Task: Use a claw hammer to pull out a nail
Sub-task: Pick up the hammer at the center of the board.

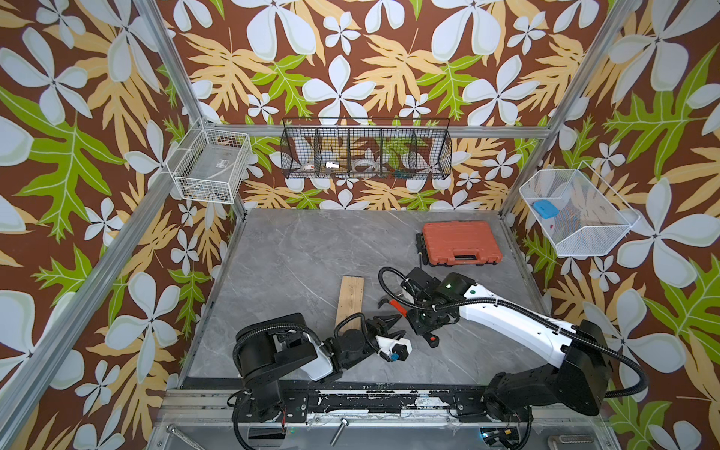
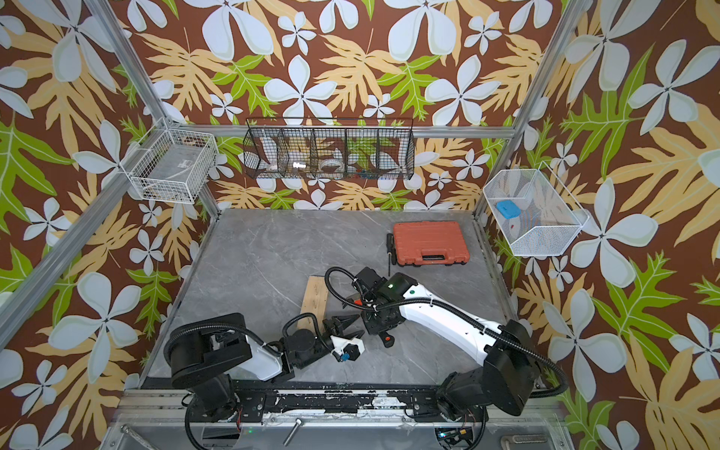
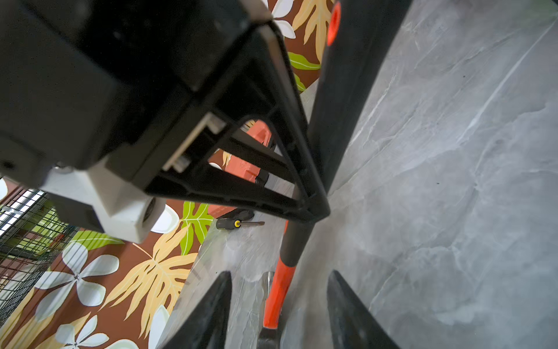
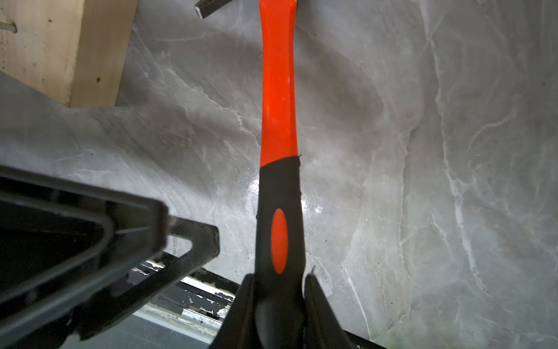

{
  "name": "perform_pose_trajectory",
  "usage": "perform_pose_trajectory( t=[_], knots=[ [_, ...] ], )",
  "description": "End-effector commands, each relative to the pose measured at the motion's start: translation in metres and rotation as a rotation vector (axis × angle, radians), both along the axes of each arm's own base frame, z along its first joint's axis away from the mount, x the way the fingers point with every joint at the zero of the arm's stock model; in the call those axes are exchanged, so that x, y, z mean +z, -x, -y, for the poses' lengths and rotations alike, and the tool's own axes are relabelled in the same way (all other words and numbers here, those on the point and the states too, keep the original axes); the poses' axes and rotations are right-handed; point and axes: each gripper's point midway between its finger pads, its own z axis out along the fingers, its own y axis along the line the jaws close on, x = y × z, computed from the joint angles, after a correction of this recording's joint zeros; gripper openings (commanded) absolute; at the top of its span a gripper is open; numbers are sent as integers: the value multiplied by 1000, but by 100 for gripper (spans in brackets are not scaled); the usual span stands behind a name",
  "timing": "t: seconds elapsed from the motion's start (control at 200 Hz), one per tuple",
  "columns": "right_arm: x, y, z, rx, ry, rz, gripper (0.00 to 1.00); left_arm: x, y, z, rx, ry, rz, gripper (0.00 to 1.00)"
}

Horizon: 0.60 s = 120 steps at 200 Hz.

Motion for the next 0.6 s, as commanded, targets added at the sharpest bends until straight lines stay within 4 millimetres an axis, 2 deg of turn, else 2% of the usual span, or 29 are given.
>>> perform_pose_trajectory(
  t=[0.0, 0.195, 0.596],
  knots=[
    [4, 4, -1, 5, -15, -15, 16, 6, -7, 4, 25, 2, 37, 52],
    [4, 8, -3, -5, -37, -30, 15, 3, -16, 11, 55, -8, 37, 50],
    [9, 9, -11, 1, -77, -41, 15, -13, -19, 18, 56, -70, 62, 49]
  ],
)
